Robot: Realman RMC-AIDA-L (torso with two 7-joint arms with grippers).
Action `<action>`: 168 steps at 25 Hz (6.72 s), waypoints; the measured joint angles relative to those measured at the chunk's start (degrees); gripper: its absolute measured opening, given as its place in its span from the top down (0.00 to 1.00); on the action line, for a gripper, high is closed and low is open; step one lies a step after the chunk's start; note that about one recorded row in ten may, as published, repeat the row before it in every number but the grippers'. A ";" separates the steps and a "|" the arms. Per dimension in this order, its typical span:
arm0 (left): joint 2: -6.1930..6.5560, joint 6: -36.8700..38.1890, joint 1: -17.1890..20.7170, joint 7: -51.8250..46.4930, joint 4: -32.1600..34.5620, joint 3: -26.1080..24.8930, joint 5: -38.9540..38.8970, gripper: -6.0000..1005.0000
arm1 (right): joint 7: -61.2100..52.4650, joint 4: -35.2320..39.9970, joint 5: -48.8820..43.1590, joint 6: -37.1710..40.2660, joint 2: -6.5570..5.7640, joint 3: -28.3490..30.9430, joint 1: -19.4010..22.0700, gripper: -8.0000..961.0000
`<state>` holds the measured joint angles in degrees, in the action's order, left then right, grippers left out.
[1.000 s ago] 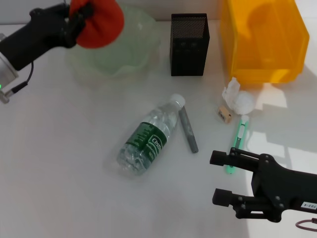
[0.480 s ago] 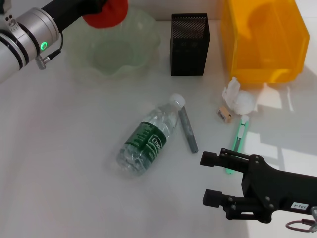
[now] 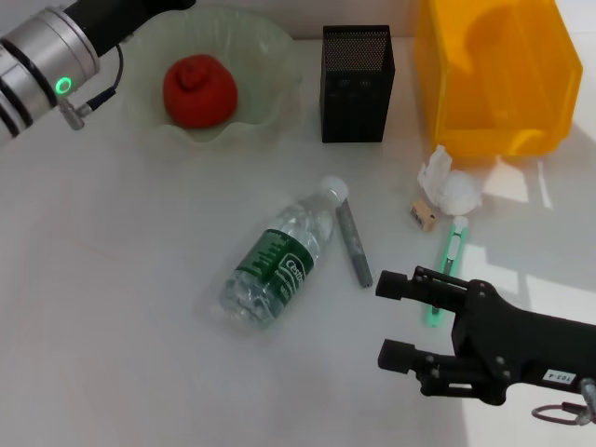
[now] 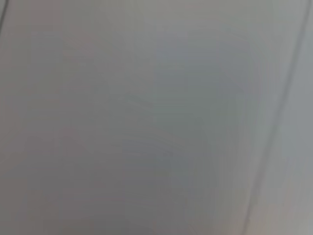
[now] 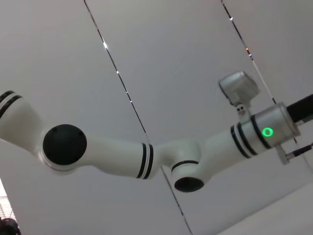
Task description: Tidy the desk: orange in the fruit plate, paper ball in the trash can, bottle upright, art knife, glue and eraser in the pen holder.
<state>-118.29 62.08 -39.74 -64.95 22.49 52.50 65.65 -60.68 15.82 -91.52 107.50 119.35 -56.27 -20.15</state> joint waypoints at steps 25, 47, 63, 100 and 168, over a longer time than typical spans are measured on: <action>7.21 33.10 11.53 -12.47 15.10 1.89 36.33 0.18 | -55.16 49.75 -18.15 1.69 -3.89 22.19 1.16 0.14; 5.01 29.67 10.63 -13.40 14.68 1.99 38.58 0.19 | -85.30 47.03 -59.37 -25.42 -0.30 -7.10 -19.89 0.14; 4.27 27.39 10.62 -13.21 14.55 2.31 38.59 0.20 | -87.43 39.41 -60.34 -34.27 -0.09 -10.95 -21.91 0.14; 3.83 26.42 11.17 -14.47 14.19 1.11 38.13 0.22 | -63.47 64.09 -27.56 -57.28 0.11 -6.83 1.29 0.46; -0.89 -14.27 -4.72 -92.73 30.65 53.14 68.38 0.26 | -1.78 6.43 9.55 -13.10 -0.41 8.71 11.93 0.28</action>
<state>-119.18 47.81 -44.45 -157.68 53.14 105.64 134.03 -62.46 22.24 -81.96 94.40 118.94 -47.55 -8.22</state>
